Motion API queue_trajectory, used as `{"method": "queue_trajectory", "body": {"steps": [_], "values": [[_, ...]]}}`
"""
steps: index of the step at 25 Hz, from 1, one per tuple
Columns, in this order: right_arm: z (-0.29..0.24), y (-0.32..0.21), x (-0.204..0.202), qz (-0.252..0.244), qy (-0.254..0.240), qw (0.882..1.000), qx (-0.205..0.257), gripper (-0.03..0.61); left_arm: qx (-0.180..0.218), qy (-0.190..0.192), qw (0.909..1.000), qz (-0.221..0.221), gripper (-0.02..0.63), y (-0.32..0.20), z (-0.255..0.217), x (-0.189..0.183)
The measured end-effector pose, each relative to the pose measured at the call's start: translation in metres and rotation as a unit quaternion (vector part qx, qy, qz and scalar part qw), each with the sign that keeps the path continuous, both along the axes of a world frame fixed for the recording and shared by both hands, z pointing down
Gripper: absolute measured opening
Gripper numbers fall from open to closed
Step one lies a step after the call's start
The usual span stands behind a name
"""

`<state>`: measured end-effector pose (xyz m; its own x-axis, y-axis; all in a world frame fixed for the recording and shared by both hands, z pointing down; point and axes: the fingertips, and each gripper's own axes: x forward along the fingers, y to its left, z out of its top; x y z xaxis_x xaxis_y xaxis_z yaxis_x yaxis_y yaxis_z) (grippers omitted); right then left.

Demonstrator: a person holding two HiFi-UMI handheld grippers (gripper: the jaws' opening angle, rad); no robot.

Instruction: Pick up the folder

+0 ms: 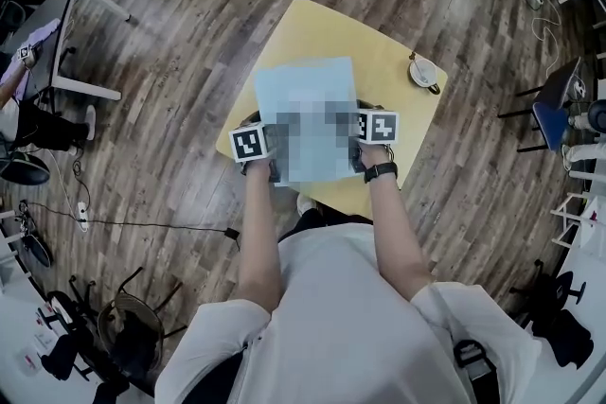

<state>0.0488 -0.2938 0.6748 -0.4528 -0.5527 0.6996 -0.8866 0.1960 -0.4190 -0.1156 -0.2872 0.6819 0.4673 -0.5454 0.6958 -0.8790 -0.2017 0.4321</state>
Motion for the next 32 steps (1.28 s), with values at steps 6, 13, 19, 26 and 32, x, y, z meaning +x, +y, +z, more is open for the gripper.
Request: {"method": "queue_trajectory", "body": {"steps": [6, 13, 19, 26, 32], "values": [[-0.049, -0.012, 0.001, 0.012, -0.014, 0.999, 0.051, 0.352, 0.056, -0.025, 0.9980, 0.017, 0.416, -0.016, -0.055, 0.000], [-0.099, -0.022, -0.004, 0.010, -0.009, 0.995, 0.104, 0.351, 0.100, -0.020, 0.9946, 0.019, 0.414, -0.027, -0.099, -0.006], [-0.131, -0.026, -0.003, 0.013, -0.015, 0.991, 0.134, 0.351, 0.130, -0.019, 0.9912, 0.016, 0.411, -0.029, -0.131, -0.006], [-0.176, -0.032, -0.015, 0.006, -0.033, 0.982, 0.187, 0.351, 0.171, -0.021, 0.9850, 0.009, 0.411, -0.031, -0.173, -0.017], [-0.214, -0.029, -0.023, 0.005, -0.031, 0.973, 0.230, 0.350, 0.205, -0.016, 0.9787, 0.005, 0.411, -0.029, -0.207, -0.024]]}}
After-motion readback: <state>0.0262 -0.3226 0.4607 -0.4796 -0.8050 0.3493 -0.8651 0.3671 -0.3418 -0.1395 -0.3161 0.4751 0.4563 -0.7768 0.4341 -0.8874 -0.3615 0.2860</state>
